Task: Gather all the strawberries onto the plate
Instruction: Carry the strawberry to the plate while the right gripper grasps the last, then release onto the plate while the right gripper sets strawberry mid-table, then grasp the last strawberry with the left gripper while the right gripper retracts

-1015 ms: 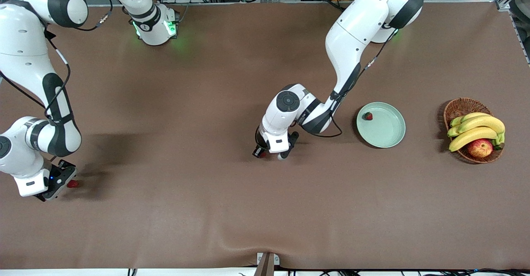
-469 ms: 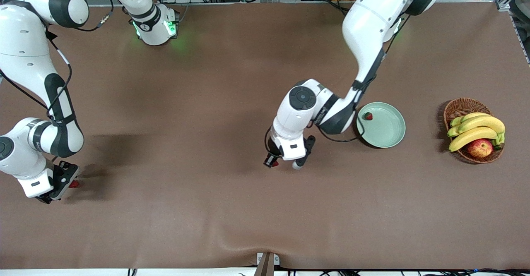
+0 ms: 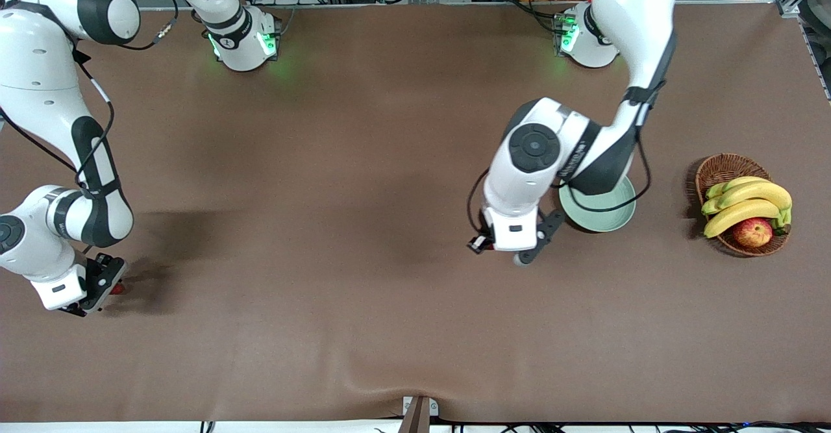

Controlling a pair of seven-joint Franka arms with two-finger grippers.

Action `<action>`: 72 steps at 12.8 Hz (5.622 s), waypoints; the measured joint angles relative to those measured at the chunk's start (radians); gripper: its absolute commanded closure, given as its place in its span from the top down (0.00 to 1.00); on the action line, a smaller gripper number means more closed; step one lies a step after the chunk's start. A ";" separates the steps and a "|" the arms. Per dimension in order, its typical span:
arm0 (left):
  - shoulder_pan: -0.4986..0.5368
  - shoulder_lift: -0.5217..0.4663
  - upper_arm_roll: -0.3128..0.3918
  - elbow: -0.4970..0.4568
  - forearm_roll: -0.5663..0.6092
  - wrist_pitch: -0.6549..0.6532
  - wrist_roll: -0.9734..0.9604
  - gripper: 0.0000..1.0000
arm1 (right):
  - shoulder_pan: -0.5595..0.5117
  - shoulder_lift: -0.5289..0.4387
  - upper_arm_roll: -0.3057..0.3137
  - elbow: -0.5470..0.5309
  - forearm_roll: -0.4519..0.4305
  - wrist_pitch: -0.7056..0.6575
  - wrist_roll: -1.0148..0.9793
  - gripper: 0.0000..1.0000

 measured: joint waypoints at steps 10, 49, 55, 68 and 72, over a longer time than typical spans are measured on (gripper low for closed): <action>0.265 -0.201 0.001 -0.486 0.000 -0.014 0.353 0.00 | -0.001 0.006 0.001 0.004 0.002 0.002 0.000 0.00; 0.306 -0.155 -0.157 -0.026 -0.094 -0.256 0.285 1.00 | 0.696 -0.102 0.310 -0.042 0.049 -0.187 1.147 1.00; 0.135 -0.008 -0.161 -0.023 -0.119 0.012 0.034 1.00 | 0.586 -0.367 0.206 -0.071 0.049 -0.449 1.183 1.00; -0.188 0.314 -0.041 0.099 -0.119 0.270 -0.619 1.00 | 0.179 -0.855 0.040 -0.275 0.122 -0.861 1.183 1.00; -0.209 0.345 -0.040 0.100 -0.119 0.271 -0.661 0.98 | 0.181 -0.882 0.017 -0.221 0.134 -0.982 1.281 1.00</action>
